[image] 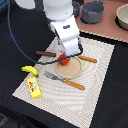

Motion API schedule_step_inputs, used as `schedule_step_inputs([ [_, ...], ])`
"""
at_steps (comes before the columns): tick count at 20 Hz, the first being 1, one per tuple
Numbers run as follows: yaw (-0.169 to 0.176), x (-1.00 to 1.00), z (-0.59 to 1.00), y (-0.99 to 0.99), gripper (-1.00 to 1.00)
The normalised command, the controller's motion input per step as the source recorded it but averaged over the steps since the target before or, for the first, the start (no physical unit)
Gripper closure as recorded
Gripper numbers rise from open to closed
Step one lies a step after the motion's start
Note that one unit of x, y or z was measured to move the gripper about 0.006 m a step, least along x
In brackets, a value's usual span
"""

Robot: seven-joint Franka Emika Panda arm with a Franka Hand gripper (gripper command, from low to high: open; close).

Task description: Interact with the objects in diverse but meaningful ways.

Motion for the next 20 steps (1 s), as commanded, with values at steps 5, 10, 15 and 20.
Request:
schedule_step_inputs([
  [5, 0.143, 0.05, -0.02, -0.02, -1.0],
  [10, 0.139, 0.07, -0.02, -0.05, -1.0],
  [15, 0.0, 0.36, 0.0, -0.13, -1.0],
  [20, -0.008, 0.36, 0.0, -0.18, -1.0],
])
